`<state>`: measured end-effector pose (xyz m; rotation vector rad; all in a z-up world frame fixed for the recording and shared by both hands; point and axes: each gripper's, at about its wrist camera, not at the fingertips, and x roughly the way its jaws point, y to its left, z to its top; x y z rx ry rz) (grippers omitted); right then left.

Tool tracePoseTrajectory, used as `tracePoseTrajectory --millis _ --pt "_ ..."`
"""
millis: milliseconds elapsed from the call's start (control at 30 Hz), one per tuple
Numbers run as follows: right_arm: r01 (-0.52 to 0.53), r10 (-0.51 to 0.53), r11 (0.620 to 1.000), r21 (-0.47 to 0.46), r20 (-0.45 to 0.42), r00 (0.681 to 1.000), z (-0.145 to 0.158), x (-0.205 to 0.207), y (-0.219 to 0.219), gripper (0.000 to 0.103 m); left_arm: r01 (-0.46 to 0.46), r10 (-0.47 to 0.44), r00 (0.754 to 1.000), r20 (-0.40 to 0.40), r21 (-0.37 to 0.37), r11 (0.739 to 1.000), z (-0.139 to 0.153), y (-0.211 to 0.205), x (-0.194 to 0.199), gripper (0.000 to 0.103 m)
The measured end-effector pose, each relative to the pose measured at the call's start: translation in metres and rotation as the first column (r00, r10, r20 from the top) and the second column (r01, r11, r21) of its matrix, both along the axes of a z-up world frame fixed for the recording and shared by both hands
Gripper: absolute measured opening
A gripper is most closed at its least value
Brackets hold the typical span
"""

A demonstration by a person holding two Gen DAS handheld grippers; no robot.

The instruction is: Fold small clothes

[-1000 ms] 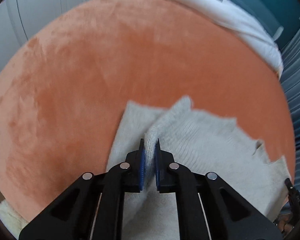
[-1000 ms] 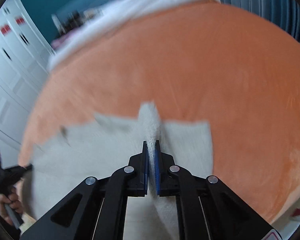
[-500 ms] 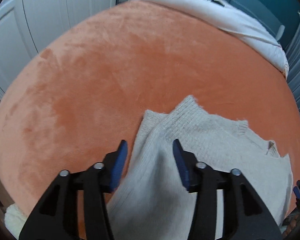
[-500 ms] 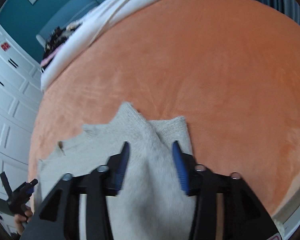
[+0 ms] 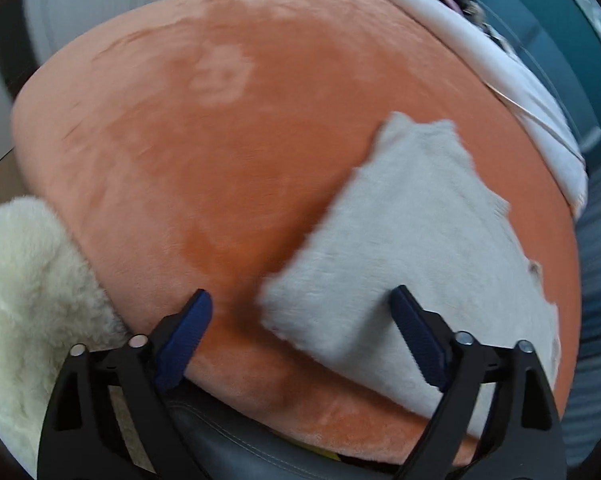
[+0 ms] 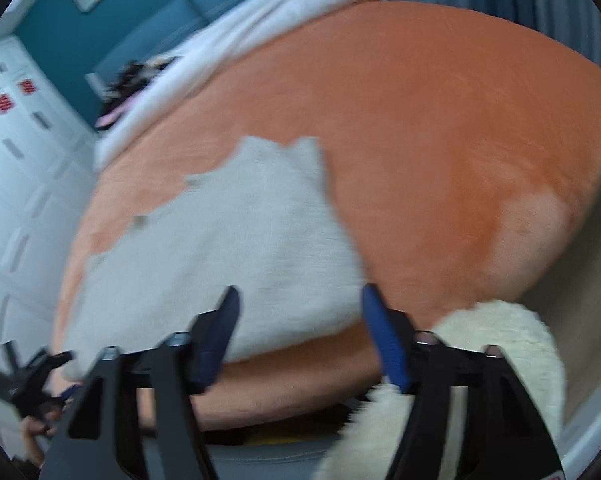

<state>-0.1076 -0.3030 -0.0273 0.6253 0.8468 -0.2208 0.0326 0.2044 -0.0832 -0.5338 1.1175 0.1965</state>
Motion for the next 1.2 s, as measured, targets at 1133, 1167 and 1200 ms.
tracePoseTrajectory --millis 1133,1167,1200 --pt "-0.298 0.301 0.952 0.065 -0.044 0.953 -0.039 0.091 0.076 0.005 0.619 -0.597 0.701 0.389 0.085 0.781 0.187 -0.273 -0.016 0.014" --pt "-0.299 0.299 0.953 0.049 0.005 0.954 -0.022 0.086 0.075 0.005 0.600 -0.581 0.719 0.382 0.080 0.796 0.187 -0.262 -0.012 0.014" --pt "-0.305 0.304 0.951 0.049 0.029 0.952 -0.014 0.084 0.076 0.005 0.571 -0.552 0.744 0.375 0.069 0.818 0.186 -0.246 -0.011 0.014"
